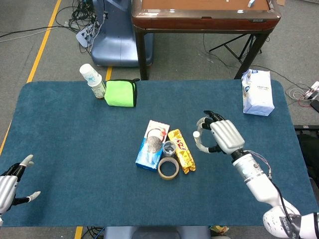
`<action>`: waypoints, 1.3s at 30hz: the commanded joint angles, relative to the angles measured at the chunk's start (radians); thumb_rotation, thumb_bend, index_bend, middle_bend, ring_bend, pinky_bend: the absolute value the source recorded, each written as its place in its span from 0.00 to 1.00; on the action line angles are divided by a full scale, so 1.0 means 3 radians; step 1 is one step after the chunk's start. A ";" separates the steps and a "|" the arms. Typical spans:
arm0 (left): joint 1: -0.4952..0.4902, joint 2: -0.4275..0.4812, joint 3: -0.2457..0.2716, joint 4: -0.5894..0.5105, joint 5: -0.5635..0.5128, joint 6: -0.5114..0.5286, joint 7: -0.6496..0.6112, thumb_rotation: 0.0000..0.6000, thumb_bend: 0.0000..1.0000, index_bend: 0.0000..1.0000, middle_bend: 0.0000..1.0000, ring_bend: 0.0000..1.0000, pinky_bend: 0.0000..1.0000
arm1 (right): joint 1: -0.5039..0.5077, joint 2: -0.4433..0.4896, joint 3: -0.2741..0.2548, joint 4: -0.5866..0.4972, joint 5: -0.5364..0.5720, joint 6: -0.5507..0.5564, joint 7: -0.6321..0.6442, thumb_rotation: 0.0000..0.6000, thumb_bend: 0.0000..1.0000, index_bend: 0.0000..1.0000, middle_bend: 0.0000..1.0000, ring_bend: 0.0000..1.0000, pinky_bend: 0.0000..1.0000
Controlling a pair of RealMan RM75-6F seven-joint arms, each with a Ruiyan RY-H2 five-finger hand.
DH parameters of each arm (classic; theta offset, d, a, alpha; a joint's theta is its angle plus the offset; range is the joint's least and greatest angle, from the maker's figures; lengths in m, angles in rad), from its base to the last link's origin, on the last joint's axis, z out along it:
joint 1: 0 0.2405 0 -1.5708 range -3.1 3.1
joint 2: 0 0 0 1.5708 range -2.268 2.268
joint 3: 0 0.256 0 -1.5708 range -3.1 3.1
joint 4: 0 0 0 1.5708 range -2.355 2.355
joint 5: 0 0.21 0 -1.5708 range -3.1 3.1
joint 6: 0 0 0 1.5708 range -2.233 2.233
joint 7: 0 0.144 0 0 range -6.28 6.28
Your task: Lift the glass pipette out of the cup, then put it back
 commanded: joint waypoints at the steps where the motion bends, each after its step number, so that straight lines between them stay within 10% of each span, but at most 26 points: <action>1: 0.0001 0.0000 0.0002 0.0001 0.0000 0.0000 -0.0006 1.00 0.09 0.05 0.25 0.19 0.38 | -0.0259 -0.0262 -0.0006 0.0431 -0.0801 0.0243 0.1323 1.00 0.44 0.59 0.34 0.10 0.15; 6: 0.0000 0.0004 0.0005 -0.0002 -0.0002 -0.0005 0.0001 1.00 0.09 0.05 0.25 0.19 0.38 | -0.0277 -0.0230 -0.0111 0.0662 -0.0997 0.0158 0.1528 1.00 0.44 0.59 0.34 0.10 0.16; 18: -0.0003 0.0005 0.0005 -0.0006 -0.0013 -0.0010 0.0012 1.00 0.09 0.05 0.25 0.19 0.38 | -0.0035 0.0204 -0.0223 0.0108 0.0080 -0.0263 -0.0322 1.00 0.50 0.59 0.35 0.10 0.16; 31: 0.0000 0.0016 0.0009 -0.0016 -0.0021 -0.0015 0.0013 1.00 0.09 0.05 0.25 0.19 0.38 | -0.0338 -0.0207 -0.0062 0.0596 -0.0975 0.0216 0.1395 1.00 0.50 0.60 0.35 0.10 0.16; 39: -0.0005 0.0008 0.0013 -0.0016 -0.0015 -0.0021 0.0034 1.00 0.09 0.05 0.25 0.19 0.38 | -0.0293 -0.0032 -0.0168 0.0581 -0.0671 -0.0031 0.0593 1.00 0.50 0.60 0.35 0.10 0.16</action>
